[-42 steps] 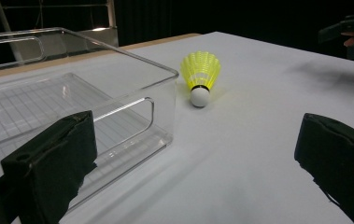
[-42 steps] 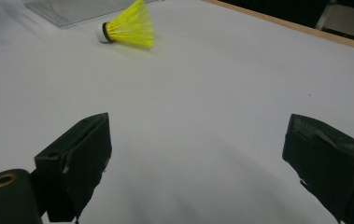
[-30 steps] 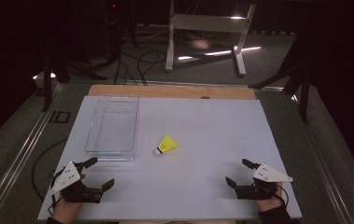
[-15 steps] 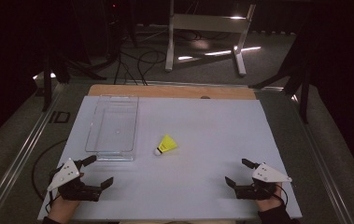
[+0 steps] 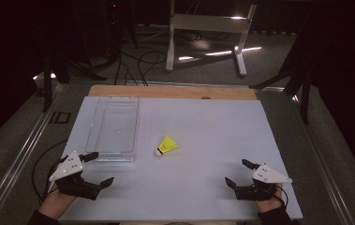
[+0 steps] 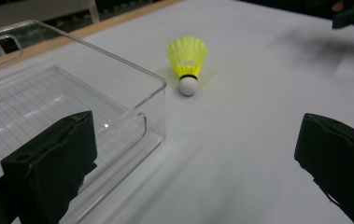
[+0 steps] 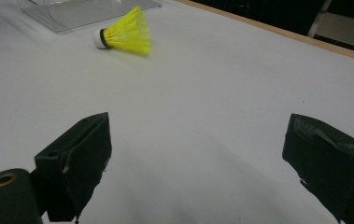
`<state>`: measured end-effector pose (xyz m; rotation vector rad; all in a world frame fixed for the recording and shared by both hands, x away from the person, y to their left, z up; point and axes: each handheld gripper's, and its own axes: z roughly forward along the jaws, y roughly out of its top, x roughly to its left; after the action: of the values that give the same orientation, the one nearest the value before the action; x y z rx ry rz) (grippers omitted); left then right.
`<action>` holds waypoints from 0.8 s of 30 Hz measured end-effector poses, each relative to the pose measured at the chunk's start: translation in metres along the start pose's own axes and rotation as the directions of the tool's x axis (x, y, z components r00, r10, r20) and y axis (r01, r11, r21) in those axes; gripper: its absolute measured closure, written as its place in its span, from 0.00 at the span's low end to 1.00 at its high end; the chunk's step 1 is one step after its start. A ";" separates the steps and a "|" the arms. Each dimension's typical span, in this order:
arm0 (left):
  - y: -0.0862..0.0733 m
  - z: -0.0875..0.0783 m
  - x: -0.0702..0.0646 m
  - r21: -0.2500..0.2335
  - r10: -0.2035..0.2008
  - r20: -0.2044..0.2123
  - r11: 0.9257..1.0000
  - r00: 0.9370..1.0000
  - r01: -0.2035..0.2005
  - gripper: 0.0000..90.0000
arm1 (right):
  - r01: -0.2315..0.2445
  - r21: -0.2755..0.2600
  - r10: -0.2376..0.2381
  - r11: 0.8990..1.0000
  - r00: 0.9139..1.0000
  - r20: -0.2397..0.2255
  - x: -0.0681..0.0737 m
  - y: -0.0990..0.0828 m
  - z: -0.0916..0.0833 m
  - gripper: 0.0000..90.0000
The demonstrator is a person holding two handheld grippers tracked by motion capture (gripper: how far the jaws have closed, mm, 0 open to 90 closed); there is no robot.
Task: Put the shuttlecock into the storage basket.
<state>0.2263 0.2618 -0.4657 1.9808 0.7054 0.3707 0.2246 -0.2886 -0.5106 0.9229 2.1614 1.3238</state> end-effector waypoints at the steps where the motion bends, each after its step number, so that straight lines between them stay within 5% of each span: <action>1: 0.002 0.001 0.000 0.019 0.010 0.004 1.000 1.000 -0.010 0.00 | 0.000 0.000 0.000 1.000 1.000 -0.001 0.000 0.000 0.000 0.09; 10: 0.011 0.003 0.001 0.131 0.026 0.040 0.991 0.999 -0.031 0.00 | 0.006 0.003 -0.006 1.000 1.000 -0.007 0.000 0.000 0.001 0.09; 15: 0.014 0.006 0.004 0.225 0.036 0.059 0.973 0.998 -0.049 0.00 | 0.005 0.004 -0.005 1.000 1.000 -0.008 0.000 0.000 0.001 0.09; 18: 0.014 0.006 0.004 0.234 0.036 0.061 0.971 0.997 -0.049 0.00 | 0.003 0.003 -0.003 1.000 1.000 -0.011 0.000 0.000 0.001 0.09; 19: 0.015 0.009 0.006 0.287 0.036 0.074 0.956 0.997 -0.056 0.00 | 0.003 0.005 -0.003 1.000 1.000 -0.013 0.000 0.000 0.001 0.09; 23: 0.015 0.012 0.006 0.327 0.031 0.076 0.943 0.997 -0.055 0.00 | 0.004 0.007 -0.004 1.000 1.000 -0.016 0.000 0.000 0.001 0.09; 24: 0.015 0.013 0.006 0.351 0.028 0.080 0.935 0.996 -0.055 0.00 | 0.004 0.008 -0.004 1.000 1.000 -0.016 0.000 0.000 0.001 0.09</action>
<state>0.2431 0.2509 -0.4594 2.3401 0.7222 0.2030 0.2254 -0.2876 -0.5112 0.9136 2.1808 1.3254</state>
